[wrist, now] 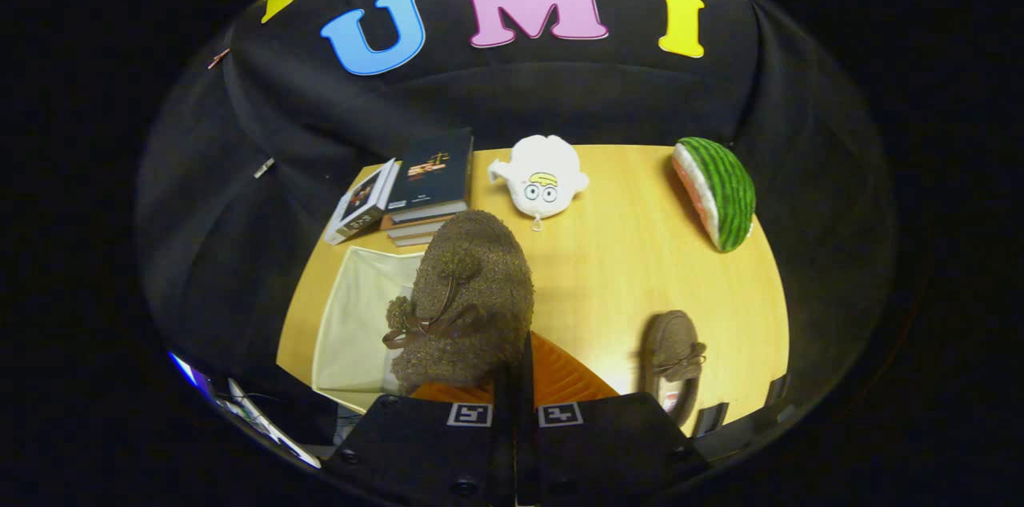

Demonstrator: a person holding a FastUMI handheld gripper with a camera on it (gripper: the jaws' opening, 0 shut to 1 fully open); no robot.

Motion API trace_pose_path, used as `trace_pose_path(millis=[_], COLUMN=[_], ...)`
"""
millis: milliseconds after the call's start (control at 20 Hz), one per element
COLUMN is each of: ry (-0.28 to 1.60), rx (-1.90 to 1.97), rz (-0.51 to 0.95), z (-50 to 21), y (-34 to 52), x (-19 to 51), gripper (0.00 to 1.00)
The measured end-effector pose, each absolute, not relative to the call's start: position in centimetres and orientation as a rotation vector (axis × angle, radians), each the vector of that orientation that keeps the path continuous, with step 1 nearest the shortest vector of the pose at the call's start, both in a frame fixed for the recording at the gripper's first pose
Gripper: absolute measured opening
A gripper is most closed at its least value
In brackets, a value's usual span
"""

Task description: Open the storage box then place both shoes into the box .Put the left shoe in first, then the right shoe, with the right side of both shoes facing outward in a uniform manner.

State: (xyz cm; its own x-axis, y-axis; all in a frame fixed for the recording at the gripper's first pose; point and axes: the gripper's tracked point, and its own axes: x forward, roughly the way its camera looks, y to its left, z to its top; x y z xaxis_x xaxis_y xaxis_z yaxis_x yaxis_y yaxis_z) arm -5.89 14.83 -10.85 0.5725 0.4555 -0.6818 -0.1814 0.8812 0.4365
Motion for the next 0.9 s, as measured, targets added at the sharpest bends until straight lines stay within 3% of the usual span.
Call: trace_pose_path(millis=[350,900], ry=[0.966,1.062], rx=[0.340,0.268], rz=[0.442,0.391], z=[-11.4,-16.9], y=[25.2,31.4], x=[-6.1,-5.6], gripper=[0.06,0.08])
